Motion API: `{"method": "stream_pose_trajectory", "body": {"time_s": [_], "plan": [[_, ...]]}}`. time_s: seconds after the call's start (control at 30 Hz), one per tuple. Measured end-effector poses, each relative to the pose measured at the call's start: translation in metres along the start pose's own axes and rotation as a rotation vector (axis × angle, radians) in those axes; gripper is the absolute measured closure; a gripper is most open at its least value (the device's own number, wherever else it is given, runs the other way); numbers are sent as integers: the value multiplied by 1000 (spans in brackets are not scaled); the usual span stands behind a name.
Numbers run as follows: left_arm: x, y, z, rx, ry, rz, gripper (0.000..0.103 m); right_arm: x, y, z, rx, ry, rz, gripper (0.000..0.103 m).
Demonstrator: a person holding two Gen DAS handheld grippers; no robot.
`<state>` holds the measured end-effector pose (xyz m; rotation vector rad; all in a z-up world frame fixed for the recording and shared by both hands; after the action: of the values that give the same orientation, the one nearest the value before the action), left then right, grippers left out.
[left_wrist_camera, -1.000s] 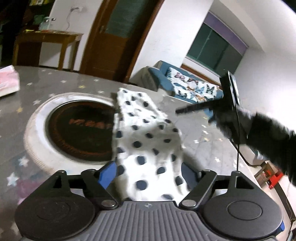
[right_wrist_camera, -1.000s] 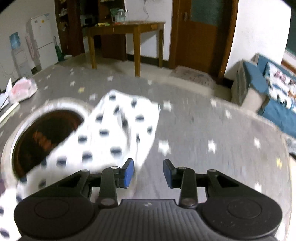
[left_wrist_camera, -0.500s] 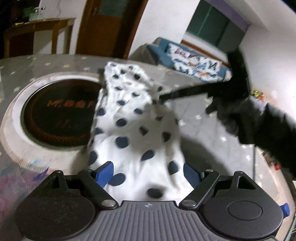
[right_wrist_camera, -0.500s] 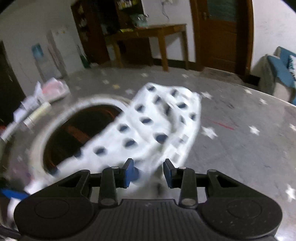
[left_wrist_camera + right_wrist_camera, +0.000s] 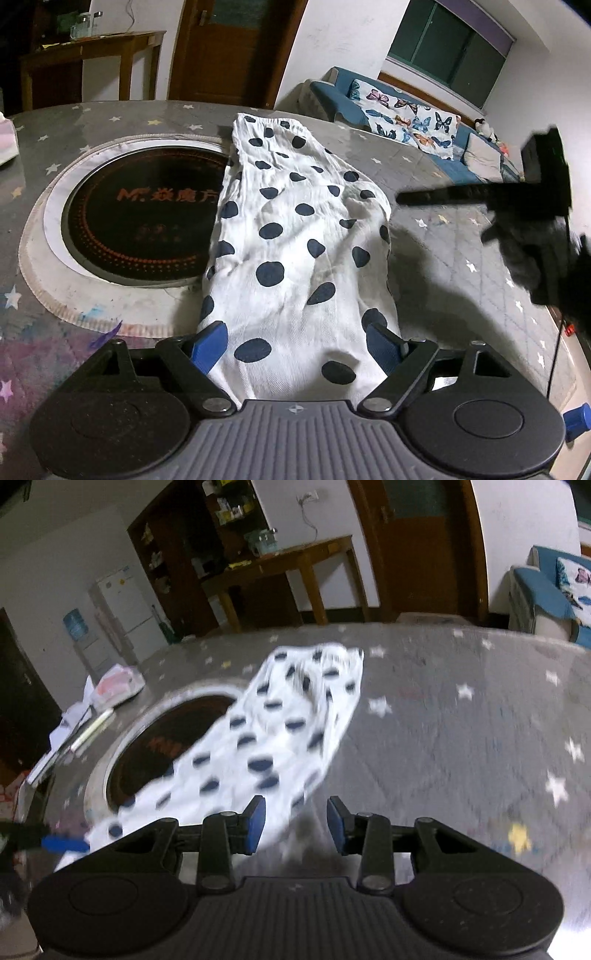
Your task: Fold clothes
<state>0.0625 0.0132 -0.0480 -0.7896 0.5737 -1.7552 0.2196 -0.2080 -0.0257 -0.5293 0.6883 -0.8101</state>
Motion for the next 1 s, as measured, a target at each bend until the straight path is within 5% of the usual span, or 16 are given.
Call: {"method": "stream_pose_trajectory", "body": {"time_s": [0.27,0.5,0.7,0.87,1.0], "plan": [[2,3,-2,-4,7,47,8,-12,19,-15,8,-16,61,69],[-8,6,-8,-28,-11,80,7,-20,23,-15,32,-21,76,99],[-14,6,-12,-24,8,103,7,-33,-16,-7,75,-126,-20,99],[-18,2,-16,-16,24,118,7,-25,-8,-26,-23,-170,-141,98],[-21,-11,-14,7,26,126,7,-31,-14,-30,-4,-219,-213,94]]}}
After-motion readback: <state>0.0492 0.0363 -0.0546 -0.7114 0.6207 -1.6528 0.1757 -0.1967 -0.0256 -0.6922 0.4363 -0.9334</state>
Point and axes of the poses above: each gripper's, at about its wrist camera, not at the fingertips, and y roughly the way its jaws point, x to its right, z to its top, the point moved 6 cm from there along y, roughly the way its jaws point, and after that the axes turned 3 degrees about y, right-handed, at the moved point
